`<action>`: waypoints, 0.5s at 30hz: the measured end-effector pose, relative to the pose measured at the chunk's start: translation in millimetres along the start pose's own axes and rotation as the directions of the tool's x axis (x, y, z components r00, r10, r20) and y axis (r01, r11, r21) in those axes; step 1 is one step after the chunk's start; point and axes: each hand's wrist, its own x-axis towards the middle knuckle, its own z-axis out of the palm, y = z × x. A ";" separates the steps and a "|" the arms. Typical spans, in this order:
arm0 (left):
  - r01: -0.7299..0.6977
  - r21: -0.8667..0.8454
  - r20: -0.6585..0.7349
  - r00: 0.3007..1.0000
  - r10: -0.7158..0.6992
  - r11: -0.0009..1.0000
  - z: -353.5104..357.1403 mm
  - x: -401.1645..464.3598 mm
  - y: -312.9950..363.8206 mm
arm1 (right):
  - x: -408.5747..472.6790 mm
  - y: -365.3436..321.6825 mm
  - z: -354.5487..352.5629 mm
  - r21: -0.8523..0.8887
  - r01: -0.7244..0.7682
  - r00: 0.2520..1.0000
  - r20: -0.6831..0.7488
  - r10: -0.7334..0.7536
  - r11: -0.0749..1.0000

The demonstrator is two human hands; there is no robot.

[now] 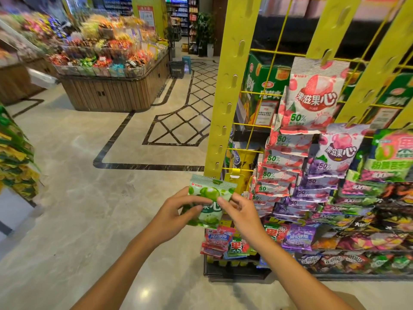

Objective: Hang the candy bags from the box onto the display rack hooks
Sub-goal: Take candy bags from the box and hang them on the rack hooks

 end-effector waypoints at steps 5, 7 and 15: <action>-0.001 -0.196 -0.280 0.958 -0.055 0.981 1.2 21.8 -7.0 | -14.8 6.8 -23.9 -0.054 -0.004 1.000 -0.023 0.003 0.999; 0.052 -0.218 -0.314 0.942 -0.121 0.974 2.5 38.3 -10.9 | -19.1 11.5 -33.1 -0.108 -0.009 1.000 -0.004 0.008 0.994; 0.143 -0.127 -0.109 0.982 -0.157 0.982 24.4 90.1 -23.5 | -27.1 23.2 -49.4 -0.227 -0.060 0.998 0.004 0.062 0.972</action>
